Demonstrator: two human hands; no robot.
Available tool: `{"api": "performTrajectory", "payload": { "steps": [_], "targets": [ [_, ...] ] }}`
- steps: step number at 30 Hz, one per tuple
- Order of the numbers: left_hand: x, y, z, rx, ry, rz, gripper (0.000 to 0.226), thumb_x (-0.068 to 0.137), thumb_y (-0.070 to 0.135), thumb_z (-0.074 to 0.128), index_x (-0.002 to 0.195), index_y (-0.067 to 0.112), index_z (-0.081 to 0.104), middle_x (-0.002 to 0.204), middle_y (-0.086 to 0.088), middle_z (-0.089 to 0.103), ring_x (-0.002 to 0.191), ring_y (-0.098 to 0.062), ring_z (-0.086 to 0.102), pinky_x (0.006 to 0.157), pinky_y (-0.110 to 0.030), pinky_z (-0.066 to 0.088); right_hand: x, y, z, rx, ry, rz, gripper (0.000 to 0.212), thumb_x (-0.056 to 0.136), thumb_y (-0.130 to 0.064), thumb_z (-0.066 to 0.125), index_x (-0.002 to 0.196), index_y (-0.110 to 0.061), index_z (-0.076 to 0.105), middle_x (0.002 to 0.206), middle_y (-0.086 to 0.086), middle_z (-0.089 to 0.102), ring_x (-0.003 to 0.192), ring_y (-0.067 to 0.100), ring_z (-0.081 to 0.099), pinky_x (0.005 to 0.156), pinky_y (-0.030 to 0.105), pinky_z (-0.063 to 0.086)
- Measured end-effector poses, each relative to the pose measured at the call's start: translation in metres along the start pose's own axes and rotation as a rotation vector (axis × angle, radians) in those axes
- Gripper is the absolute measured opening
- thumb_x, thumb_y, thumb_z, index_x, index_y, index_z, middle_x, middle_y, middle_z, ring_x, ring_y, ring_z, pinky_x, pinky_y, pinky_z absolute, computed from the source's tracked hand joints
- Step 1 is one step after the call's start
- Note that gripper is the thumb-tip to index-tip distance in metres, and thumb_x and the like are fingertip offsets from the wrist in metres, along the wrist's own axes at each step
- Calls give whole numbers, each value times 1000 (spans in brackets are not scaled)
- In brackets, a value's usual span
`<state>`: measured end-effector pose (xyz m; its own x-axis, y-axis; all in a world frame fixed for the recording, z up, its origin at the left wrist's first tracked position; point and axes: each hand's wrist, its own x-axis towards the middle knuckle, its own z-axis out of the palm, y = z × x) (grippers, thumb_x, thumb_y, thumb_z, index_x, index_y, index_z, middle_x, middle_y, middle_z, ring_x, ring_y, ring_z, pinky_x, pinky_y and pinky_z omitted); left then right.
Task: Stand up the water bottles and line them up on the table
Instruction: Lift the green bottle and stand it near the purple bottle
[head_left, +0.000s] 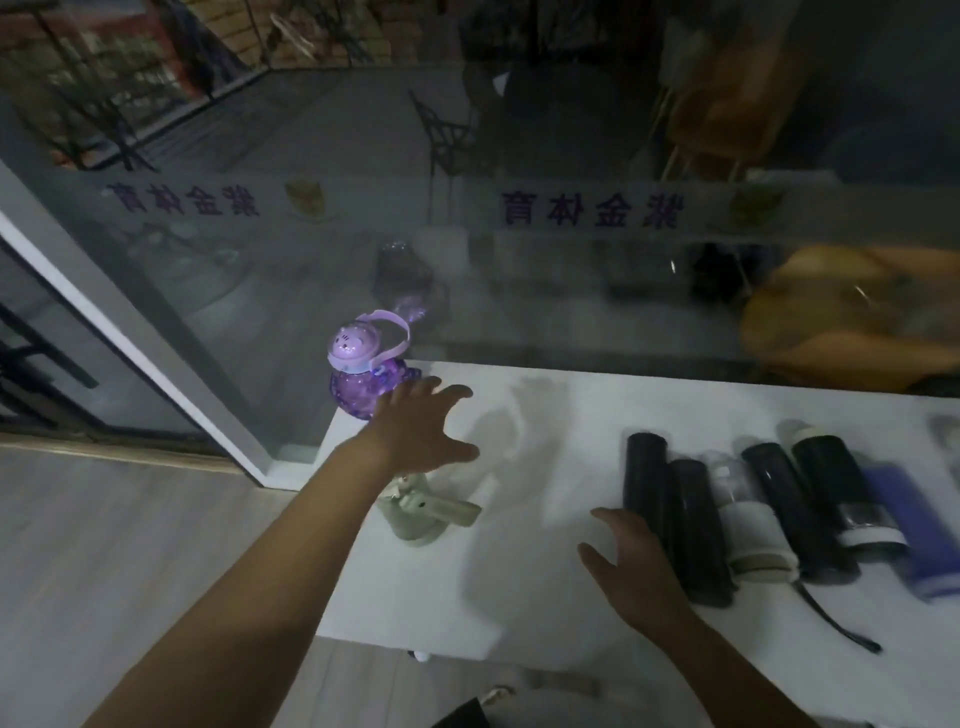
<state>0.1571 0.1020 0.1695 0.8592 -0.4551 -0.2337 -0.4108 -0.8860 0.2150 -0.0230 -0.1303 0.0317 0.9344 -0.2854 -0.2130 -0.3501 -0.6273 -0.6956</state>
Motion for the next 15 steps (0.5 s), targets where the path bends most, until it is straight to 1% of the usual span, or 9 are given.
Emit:
{"api": "performTrajectory", "payload": {
  "steps": [3, 5, 7, 9, 12, 13, 15],
  "targets": [
    [10, 40, 25, -164, 160, 105, 76, 79, 54, 66, 145, 36, 33, 155, -5, 29, 144, -29, 21, 117, -44, 19, -2, 6, -11, 26, 69, 59, 51, 88, -40, 62, 133, -21, 50, 133, 0, 52, 124, 21, 49, 106, 44, 42],
    [11, 72, 49, -288, 188, 184, 76, 82, 53, 64, 147, 34, 30, 158, -5, 24, 146, -27, 17, 118, -44, 19, -8, 14, -21, 10, 121, 96, 52, 85, -46, 60, 131, -24, 49, 127, -3, 54, 116, 20, 55, 99, 46, 47],
    [10, 102, 82, -420, 121, 202, 78, 84, 53, 61, 149, 34, 24, 161, -1, 15, 148, -24, 11, 119, -46, 16, -17, 25, -33, -49, 165, 156, 53, 83, -51, 55, 130, -26, 50, 128, -3, 55, 115, 20, 55, 97, 46, 48],
    [8, 124, 118, -512, 34, 195, 83, 81, 59, 58, 150, 32, 20, 161, 0, 15, 148, -22, 11, 120, -46, 17, -30, 40, -43, -76, 216, 217, 53, 81, -55, 50, 126, -27, 51, 123, -2, 58, 108, 20, 58, 90, 45, 52],
    [4, 147, 163, -666, -150, 155, 98, 68, 73, 51, 150, 30, 18, 158, 1, 22, 145, -22, 20, 117, -43, 23, -53, 67, -50, -111, 261, 319, 45, 82, -54, 51, 120, -29, 53, 124, -1, 58, 110, 23, 58, 90, 46, 51],
    [3, 154, 173, -720, -205, 127, 101, 64, 73, 51, 150, 30, 19, 155, 1, 25, 143, -22, 25, 115, -43, 27, -61, 74, -52, -123, 267, 341, 46, 82, -54, 51, 120, -29, 53, 126, -1, 58, 112, 24, 57, 91, 46, 49],
    [0, 168, 189, -782, -276, 63, 99, 61, 68, 58, 147, 31, 24, 149, 0, 34, 136, -23, 35, 109, -44, 35, -72, 84, -59, -104, 274, 401, 49, 82, -48, 58, 127, -29, 53, 134, 0, 54, 119, 25, 53, 98, 47, 46]
  ]
}}
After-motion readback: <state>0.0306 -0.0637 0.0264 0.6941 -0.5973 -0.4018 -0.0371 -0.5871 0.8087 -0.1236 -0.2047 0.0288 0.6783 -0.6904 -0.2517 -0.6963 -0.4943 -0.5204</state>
